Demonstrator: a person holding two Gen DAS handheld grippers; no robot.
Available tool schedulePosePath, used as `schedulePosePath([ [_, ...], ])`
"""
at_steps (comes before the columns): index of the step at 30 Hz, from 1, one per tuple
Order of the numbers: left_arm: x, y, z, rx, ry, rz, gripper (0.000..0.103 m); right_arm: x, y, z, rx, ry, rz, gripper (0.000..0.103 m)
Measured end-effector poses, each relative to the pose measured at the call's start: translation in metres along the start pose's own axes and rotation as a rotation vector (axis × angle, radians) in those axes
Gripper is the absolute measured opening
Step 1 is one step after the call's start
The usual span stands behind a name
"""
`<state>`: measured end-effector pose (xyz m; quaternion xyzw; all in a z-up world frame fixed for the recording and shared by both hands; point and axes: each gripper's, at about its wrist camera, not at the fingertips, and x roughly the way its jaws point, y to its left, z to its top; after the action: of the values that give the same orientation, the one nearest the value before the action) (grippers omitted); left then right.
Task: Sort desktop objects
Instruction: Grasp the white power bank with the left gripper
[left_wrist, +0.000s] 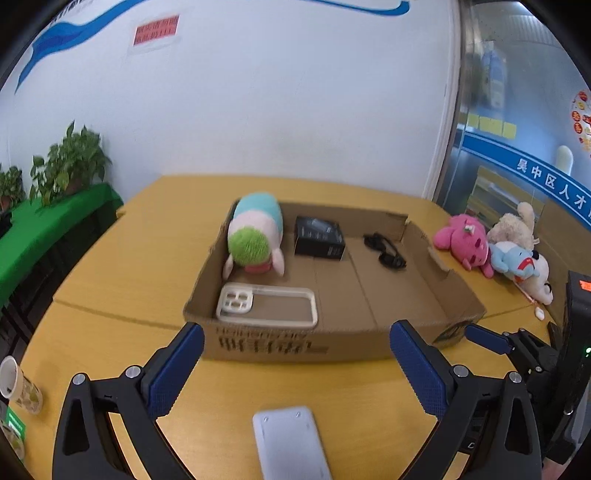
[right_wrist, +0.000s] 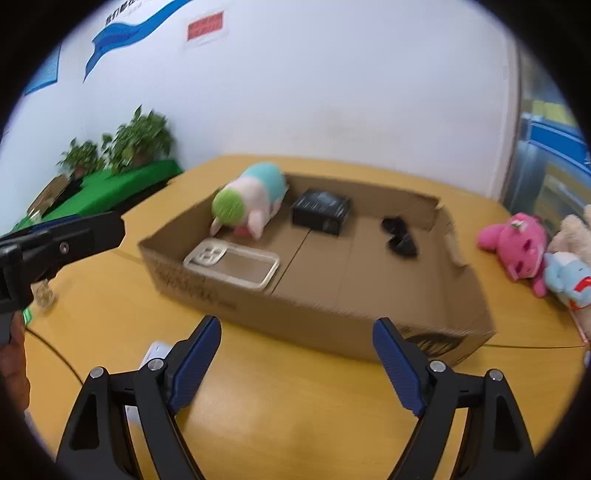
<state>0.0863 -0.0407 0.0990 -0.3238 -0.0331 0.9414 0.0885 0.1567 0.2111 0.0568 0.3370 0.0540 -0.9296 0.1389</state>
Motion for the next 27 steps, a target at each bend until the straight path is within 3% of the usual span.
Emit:
schedulePosePath([
  [7, 0.037, 0.04, -0.041, -0.046, 0.212, -0.034, 0.102, 0.049, 0.056, -0.036, -0.114, 0.212, 0.349, 0.084],
  [10, 0.052, 0.059, -0.056, -0.122, 0.291, -0.067, 0.101, 0.062, 0.079, -0.05, -0.161, 0.263, 0.435, 0.084],
  [12, 0.061, 0.062, -0.065, -0.116, 0.334, -0.091, 0.1, 0.065, 0.089, -0.055, -0.179, 0.278, 0.48, 0.084],
  [19, 0.088, 0.045, -0.091, -0.078, 0.484, -0.197, 0.054, 0.07, 0.087, -0.064, -0.24, 0.289, 0.484, 0.084],
  [27, 0.097, 0.021, -0.096, -0.128, 0.514, -0.277, 0.042, 0.06, 0.066, -0.078, -0.253, 0.315, 0.51, 0.084],
])
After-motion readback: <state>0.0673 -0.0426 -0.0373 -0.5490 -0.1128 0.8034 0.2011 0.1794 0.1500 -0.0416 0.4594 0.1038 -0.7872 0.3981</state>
